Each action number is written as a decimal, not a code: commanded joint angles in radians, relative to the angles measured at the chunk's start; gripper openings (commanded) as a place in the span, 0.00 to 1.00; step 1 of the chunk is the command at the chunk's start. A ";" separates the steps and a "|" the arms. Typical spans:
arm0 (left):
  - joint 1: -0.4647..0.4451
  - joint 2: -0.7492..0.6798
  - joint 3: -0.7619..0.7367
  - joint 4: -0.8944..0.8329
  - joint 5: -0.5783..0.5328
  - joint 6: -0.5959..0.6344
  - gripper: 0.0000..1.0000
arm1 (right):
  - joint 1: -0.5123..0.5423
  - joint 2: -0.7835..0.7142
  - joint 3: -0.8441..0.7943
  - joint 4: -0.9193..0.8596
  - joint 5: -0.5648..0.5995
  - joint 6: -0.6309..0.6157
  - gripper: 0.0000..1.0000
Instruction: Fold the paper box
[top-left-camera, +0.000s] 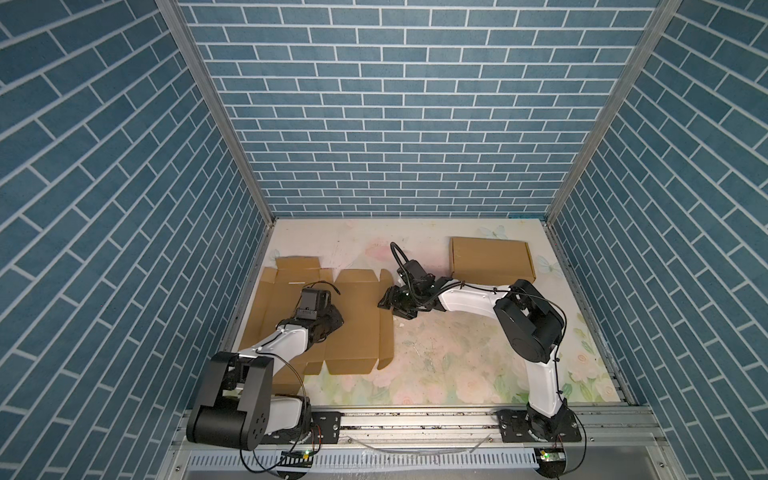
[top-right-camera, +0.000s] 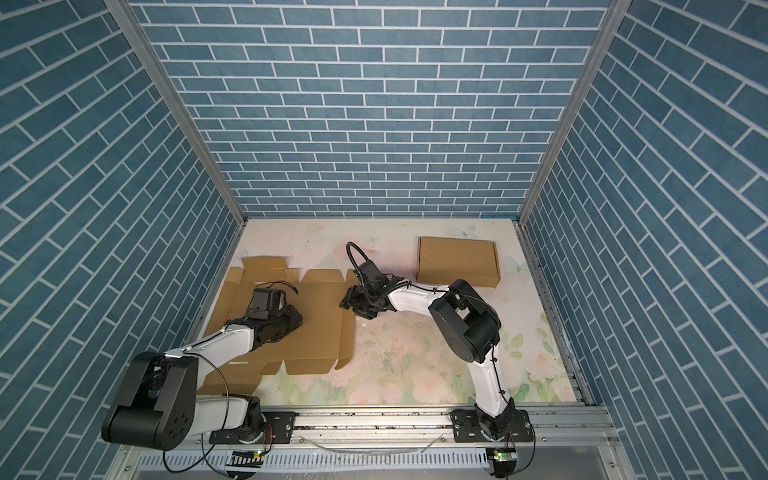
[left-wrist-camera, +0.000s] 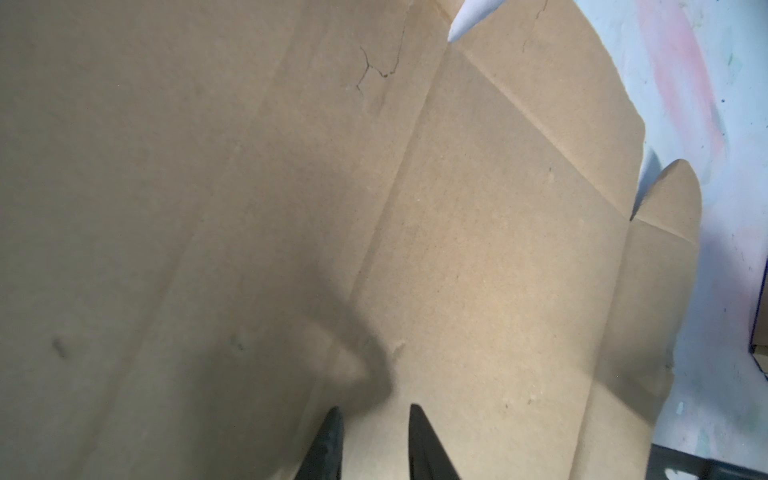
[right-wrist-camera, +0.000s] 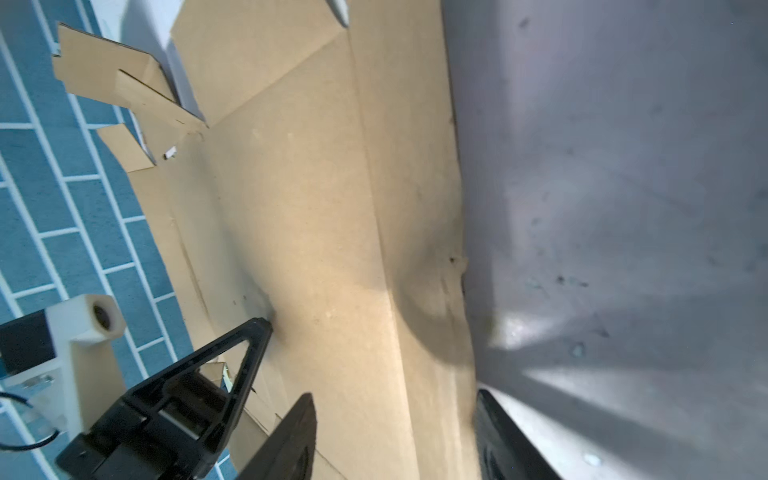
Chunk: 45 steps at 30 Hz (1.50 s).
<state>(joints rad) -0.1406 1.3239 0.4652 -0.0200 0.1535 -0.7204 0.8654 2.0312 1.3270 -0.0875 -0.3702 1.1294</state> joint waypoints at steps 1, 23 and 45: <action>-0.012 0.061 -0.039 -0.002 0.040 -0.050 0.27 | 0.002 -0.048 -0.025 0.086 -0.064 0.018 0.60; -0.059 0.010 0.228 -0.115 -0.024 -0.131 0.36 | 0.079 -0.166 0.034 -0.430 0.031 -0.316 0.64; 0.133 -0.176 0.281 -0.355 -0.034 0.140 0.38 | -0.196 0.294 0.545 -0.808 0.458 -0.780 0.60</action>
<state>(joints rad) -0.0124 1.1515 0.7784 -0.3470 0.1032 -0.5896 0.6853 2.2112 1.7405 -0.7704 -0.2008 0.5049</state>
